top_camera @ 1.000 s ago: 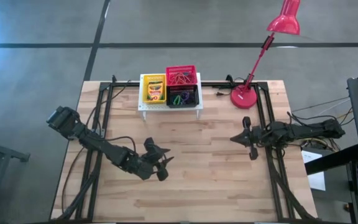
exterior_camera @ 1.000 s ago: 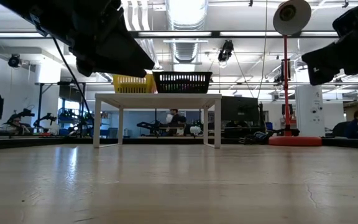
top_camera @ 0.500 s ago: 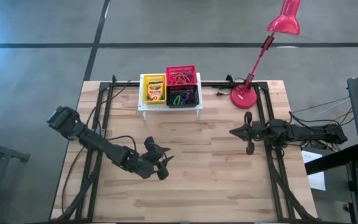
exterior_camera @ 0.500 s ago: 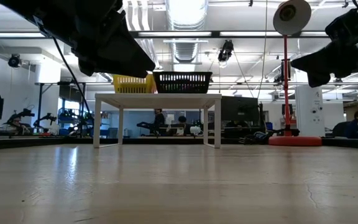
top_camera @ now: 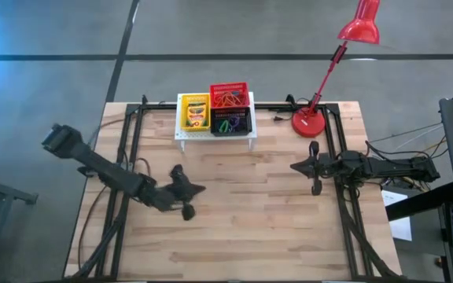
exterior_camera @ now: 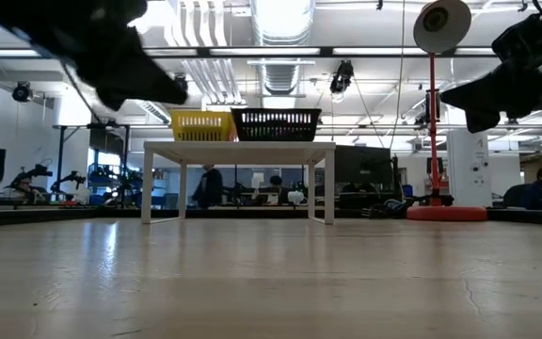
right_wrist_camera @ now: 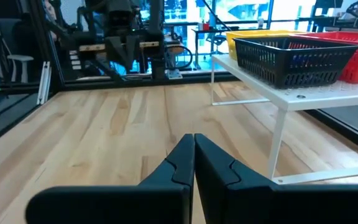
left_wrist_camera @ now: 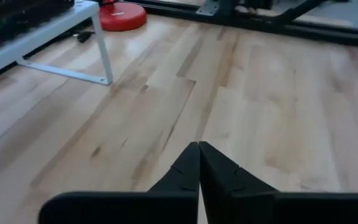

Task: Pick & Place Office Desk Supplies
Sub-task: Return to Home Position

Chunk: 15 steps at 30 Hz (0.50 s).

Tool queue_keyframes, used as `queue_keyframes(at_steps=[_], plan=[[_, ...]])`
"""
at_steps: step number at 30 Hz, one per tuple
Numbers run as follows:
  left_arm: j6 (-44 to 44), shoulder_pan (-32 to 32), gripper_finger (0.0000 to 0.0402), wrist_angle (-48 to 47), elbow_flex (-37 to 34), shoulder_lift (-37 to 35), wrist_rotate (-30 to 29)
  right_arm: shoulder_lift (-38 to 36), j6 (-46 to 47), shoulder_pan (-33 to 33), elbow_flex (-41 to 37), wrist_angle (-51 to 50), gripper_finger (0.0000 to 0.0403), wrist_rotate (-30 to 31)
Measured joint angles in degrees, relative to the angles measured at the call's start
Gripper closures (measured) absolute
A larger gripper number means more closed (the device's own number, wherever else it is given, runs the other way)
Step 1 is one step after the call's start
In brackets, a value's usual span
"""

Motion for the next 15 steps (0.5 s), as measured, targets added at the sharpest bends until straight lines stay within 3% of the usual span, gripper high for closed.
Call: queue_keyframes(at_steps=[5, 11, 15], plan=[[5.46, 2.42, 0.0399, 6.68, -11.46, -16.07, 11.33, -0.06, -0.03, 0.00, 0.00, 0.00, 0.0394, -0.02], [12.52, 16.85, 0.0400, 16.96, -23.04, -31.88, 31.28, -0.06, 0.00, 0.00, 0.00, 0.00, 0.0394, 0.00], [14.90, 24.33, 0.0400, 16.72, -28.21, -39.46, 34.18, -0.06, -0.07, 0.00, 0.00, 0.02, 0.0394, 0.00]])
